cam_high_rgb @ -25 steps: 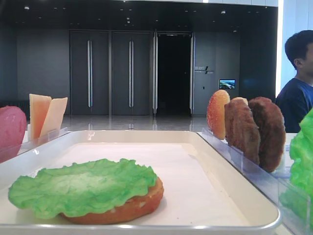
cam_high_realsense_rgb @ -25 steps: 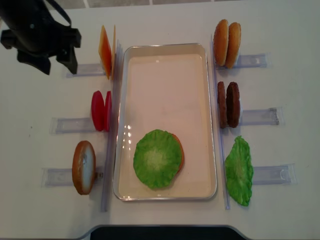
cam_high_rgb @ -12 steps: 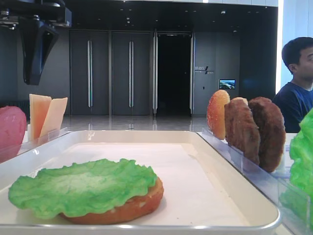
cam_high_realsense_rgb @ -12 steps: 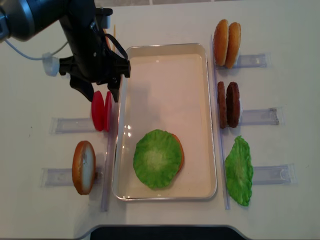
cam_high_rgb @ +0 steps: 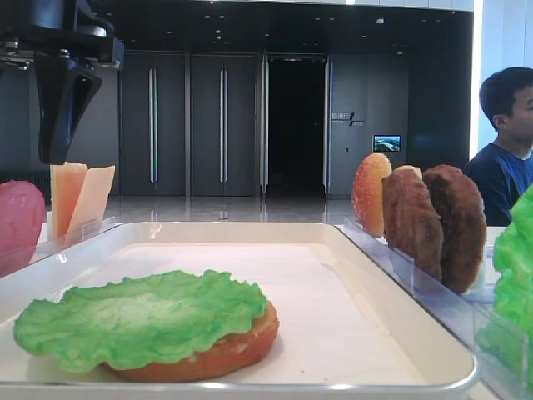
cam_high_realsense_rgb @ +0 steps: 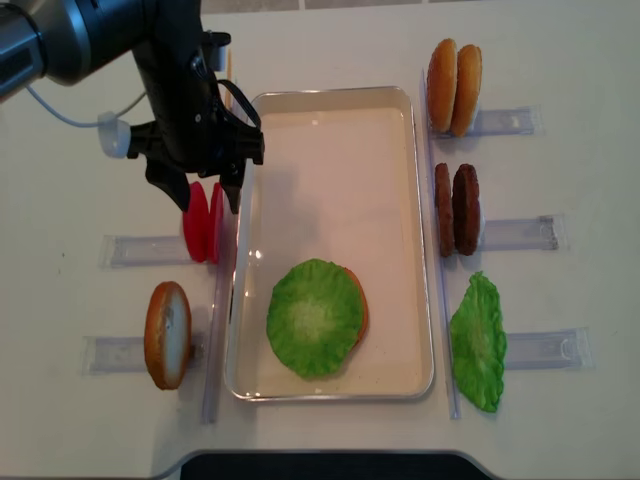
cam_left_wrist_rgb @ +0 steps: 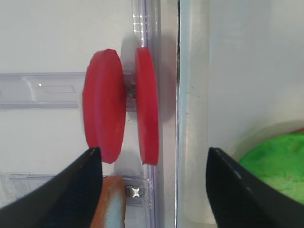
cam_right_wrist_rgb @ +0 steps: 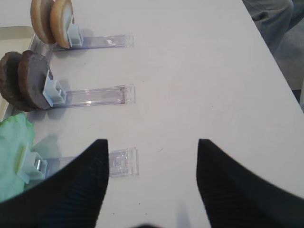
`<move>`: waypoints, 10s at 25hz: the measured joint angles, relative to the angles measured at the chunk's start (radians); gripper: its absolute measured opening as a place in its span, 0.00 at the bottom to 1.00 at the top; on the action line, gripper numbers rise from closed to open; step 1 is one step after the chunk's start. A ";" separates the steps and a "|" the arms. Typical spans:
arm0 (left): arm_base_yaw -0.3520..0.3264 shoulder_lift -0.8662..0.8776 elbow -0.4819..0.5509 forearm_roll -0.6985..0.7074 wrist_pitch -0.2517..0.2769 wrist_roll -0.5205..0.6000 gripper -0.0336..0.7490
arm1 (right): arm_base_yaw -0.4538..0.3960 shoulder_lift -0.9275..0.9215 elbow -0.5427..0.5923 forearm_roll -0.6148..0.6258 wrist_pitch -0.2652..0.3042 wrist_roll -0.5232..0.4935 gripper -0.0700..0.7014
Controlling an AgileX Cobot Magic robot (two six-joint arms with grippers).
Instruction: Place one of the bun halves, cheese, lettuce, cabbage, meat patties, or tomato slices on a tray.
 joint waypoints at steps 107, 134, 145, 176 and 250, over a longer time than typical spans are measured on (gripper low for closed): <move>0.000 -0.258 0.041 -0.266 0.008 0.170 0.12 | 0.000 0.000 0.000 0.001 0.000 0.000 0.63; 0.000 -0.331 0.295 -0.618 -0.164 0.517 0.12 | 0.000 0.000 0.000 0.001 0.000 0.000 0.63; 0.000 -0.291 0.502 -0.871 -0.338 0.720 0.12 | 0.000 0.000 0.000 0.001 0.000 0.000 0.63; 0.000 -0.137 0.504 -1.040 -0.375 0.879 0.12 | 0.000 0.000 0.000 -0.001 0.000 0.000 0.63; 0.235 -0.153 0.071 -0.113 -0.004 0.437 0.72 | 0.000 0.000 0.000 -0.002 0.000 0.000 0.63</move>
